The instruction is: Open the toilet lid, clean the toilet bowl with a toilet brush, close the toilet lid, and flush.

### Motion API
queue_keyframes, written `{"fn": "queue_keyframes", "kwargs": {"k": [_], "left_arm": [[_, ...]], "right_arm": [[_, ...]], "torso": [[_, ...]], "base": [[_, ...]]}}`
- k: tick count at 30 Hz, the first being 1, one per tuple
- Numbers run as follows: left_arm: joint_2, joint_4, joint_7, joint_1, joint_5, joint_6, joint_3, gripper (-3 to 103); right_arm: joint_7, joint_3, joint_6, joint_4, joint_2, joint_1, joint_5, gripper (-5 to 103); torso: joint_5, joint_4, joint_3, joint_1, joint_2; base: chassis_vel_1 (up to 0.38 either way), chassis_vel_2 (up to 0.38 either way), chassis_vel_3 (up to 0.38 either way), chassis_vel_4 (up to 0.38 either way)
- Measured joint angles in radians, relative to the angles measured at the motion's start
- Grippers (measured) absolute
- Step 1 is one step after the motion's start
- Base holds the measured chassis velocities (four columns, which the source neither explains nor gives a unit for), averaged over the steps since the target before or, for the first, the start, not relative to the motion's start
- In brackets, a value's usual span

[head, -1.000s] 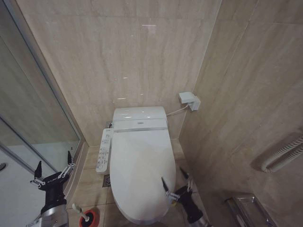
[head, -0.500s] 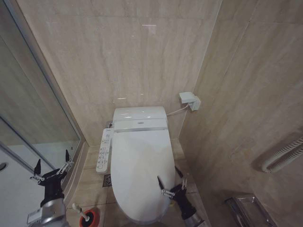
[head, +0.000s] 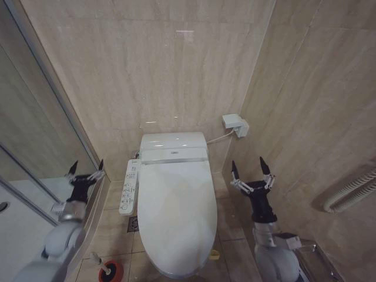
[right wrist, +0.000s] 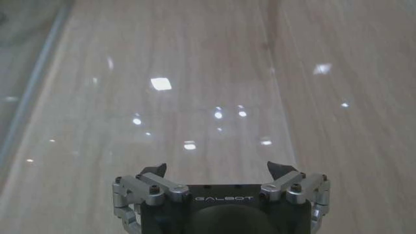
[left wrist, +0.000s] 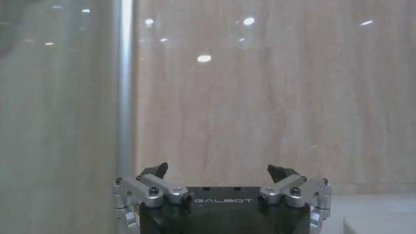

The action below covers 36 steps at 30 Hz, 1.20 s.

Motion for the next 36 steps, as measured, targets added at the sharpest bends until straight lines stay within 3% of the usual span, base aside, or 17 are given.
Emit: {"fn": "queue_keyframes", "kwargs": {"k": [2,5,10,13,20,36], "left_arm": [[0.01,0.029,0.02,-0.021,-0.011,-0.012,0.014,100],[0.025,0.154,0.086,-0.107,-0.03,-0.07,0.067,100],[0.025,0.315,0.155,-0.269,-0.03,-0.134,0.155,100],[0.028,0.345,0.164,-0.31,-0.033,-0.139,0.178,100],[0.035,0.334,0.163,-0.312,-0.035,-0.136,0.182,100],[0.053,0.263,0.158,-0.277,-0.044,-0.122,0.155,100]], "right_arm": [[0.004,-0.009,-0.006,-0.018,0.003,0.022,0.002,100],[0.011,-0.053,-0.029,-0.072,0.017,0.069,0.011,100],[0.013,-0.058,-0.041,-0.083,0.027,0.064,0.03,100],[0.012,-0.047,-0.045,-0.084,0.029,0.054,0.038,100],[-0.026,-0.042,-0.026,-0.093,0.034,0.038,0.091,100],[0.006,-0.061,-0.039,-0.111,0.05,0.051,0.04,100]], "torso": [[0.0,-0.0001,0.0,0.0,0.0],[-0.0001,0.0021,0.0,0.0,0.0],[-0.0001,0.0,0.0,0.0,0.0],[0.0001,-0.0001,0.0,0.0,0.0],[0.0001,0.0009,0.0,0.0,0.0],[0.0,0.0002,0.0,0.0,0.0]], "base": [[0.0,0.0,0.0,0.0],[0.0,0.0,0.0,0.0],[0.0,0.0,0.0,0.0],[0.0,0.0,0.0,0.0],[0.0,0.0,0.0,0.0],[-0.115,0.111,0.12,-0.111]]}}
